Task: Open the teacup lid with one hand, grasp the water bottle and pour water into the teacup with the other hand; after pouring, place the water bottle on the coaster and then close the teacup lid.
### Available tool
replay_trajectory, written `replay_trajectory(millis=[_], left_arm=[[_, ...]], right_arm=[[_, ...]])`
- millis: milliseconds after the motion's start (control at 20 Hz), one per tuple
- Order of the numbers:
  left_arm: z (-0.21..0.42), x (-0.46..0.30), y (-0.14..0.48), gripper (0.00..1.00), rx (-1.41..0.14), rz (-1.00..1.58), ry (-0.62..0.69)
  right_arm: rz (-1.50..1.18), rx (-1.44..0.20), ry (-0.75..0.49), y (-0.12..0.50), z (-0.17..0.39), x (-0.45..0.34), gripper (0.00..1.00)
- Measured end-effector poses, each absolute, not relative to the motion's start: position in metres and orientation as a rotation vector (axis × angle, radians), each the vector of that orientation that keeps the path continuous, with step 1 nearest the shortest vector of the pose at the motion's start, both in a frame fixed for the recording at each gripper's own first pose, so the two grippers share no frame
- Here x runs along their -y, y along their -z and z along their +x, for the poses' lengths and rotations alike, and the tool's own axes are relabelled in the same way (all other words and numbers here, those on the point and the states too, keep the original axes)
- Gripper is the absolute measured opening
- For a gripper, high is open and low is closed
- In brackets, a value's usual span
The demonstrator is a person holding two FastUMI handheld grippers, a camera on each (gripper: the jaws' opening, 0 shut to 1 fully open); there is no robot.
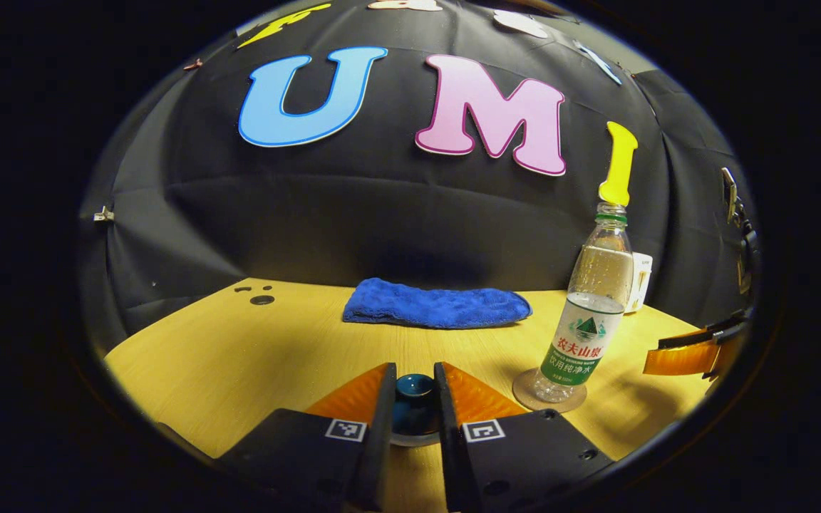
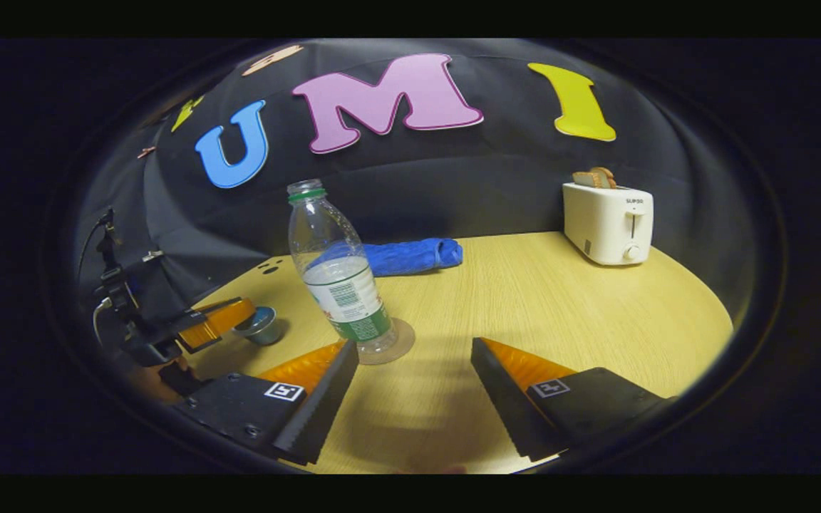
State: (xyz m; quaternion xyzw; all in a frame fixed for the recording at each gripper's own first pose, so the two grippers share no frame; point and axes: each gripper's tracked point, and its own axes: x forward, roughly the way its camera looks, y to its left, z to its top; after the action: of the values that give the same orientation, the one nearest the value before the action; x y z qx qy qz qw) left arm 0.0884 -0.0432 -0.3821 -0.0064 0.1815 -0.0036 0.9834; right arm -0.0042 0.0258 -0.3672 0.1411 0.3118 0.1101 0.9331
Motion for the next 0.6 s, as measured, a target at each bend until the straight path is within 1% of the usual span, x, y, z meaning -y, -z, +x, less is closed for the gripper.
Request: replay_trajectory(millis=[150,350,450,600], left_arm=[[0.088,0.043,0.383,0.39,-0.371,-0.007,0.0],[0.082,0.041,0.382,0.4,-0.382,-0.028,-0.01],[0.079,0.039,0.373,0.4,-0.376,-0.033,-0.017],[0.071,0.033,0.341,0.4,-0.352,-0.022,-0.029]], right_arm=[[0.295,-0.629,-0.222,0.363,-0.002,-0.025,0.99],[0.301,-0.62,-0.214,0.354,-0.001,-0.025,0.99],[0.294,-0.616,-0.21,0.348,-0.002,-0.024,0.99],[0.277,-0.59,-0.204,0.321,0.0,-0.023,0.99]])
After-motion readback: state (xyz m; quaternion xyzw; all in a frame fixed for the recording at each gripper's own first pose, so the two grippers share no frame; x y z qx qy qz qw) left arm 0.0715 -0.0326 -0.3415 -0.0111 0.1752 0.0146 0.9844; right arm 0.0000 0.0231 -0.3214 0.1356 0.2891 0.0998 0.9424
